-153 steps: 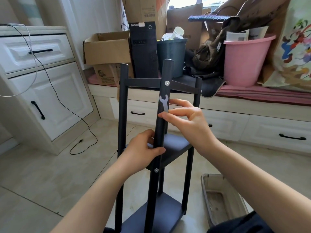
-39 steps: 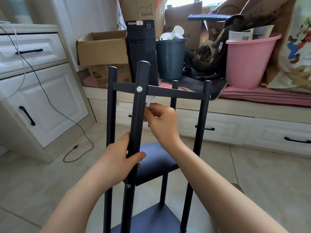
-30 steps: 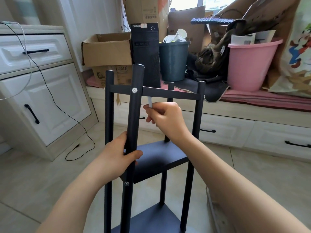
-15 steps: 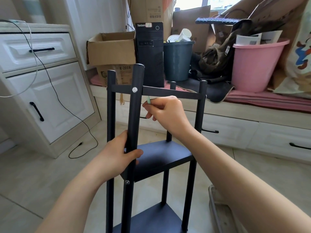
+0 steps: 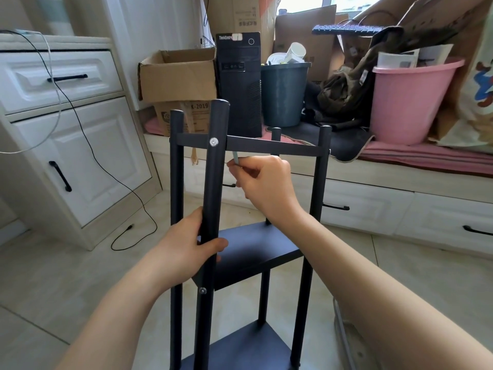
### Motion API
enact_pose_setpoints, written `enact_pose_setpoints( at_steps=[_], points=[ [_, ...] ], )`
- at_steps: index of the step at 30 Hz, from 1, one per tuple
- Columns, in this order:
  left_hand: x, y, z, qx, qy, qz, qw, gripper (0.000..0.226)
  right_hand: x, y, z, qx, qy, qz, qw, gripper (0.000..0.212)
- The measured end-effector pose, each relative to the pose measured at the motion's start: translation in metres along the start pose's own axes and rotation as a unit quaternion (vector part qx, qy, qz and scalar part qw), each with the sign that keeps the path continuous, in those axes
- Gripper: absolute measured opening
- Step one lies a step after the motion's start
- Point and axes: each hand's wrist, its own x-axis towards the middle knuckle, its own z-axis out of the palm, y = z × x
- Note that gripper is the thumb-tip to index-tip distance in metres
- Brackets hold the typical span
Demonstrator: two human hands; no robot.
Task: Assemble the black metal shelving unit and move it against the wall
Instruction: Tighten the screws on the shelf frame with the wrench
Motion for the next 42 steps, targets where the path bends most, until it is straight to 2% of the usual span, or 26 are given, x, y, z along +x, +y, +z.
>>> enact_pose_setpoints(
  at_steps=[6,13,19,27,34,38,42],
  points=[
    [0.0,0.0,0.0,-0.004,-0.003,0.002,1.0,0.021,-0.003,0.0,0.01,0.067,0.009,0.035,0.997,0.017],
    [0.0,-0.002,-0.002,-0.006,-0.005,0.005,1.0,0.021,-0.007,0.01,0.023,0.047,0.075,0.0,0.996,0.016],
    [0.001,-0.005,-0.001,-0.001,-0.004,0.005,1.0,0.021,-0.009,0.018,0.041,0.082,0.146,-0.015,0.986,0.018],
    [0.004,-0.007,-0.002,0.001,-0.009,0.008,1.0,0.019,-0.002,0.021,0.058,0.122,0.184,-0.016,0.975,0.017],
    [0.007,-0.003,0.0,0.009,-0.004,0.007,1.0,0.019,0.0,0.019,0.059,0.136,0.178,-0.007,0.975,0.015],
    [0.007,0.0,0.0,0.012,-0.001,0.001,1.0,0.019,-0.001,0.018,0.049,0.158,0.109,0.034,0.981,0.018],
    [0.004,0.002,0.0,0.016,0.002,-0.005,1.0,0.02,-0.002,0.018,0.035,0.134,0.066,0.045,0.988,0.02]
  ],
)
